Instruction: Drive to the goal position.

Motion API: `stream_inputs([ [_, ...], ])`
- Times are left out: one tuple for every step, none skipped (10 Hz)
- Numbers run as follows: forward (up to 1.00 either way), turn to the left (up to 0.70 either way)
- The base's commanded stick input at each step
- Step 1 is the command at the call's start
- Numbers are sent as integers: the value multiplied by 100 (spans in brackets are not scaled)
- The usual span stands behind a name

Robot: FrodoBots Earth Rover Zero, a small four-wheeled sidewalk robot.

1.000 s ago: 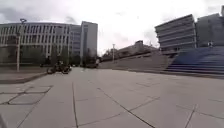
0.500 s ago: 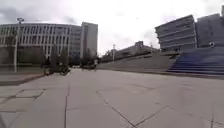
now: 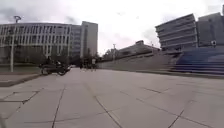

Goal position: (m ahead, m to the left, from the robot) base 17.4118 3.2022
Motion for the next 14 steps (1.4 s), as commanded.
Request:
stream_inputs([
  [70, 2],
  [70, 2],
  [70, 2],
  [70, 2],
  [70, 2],
  [70, 2],
  [70, 2],
  [70, 2],
  [70, 37],
  [70, 37],
  [70, 37],
  [70, 37],
  [70, 37],
  [70, 37],
])
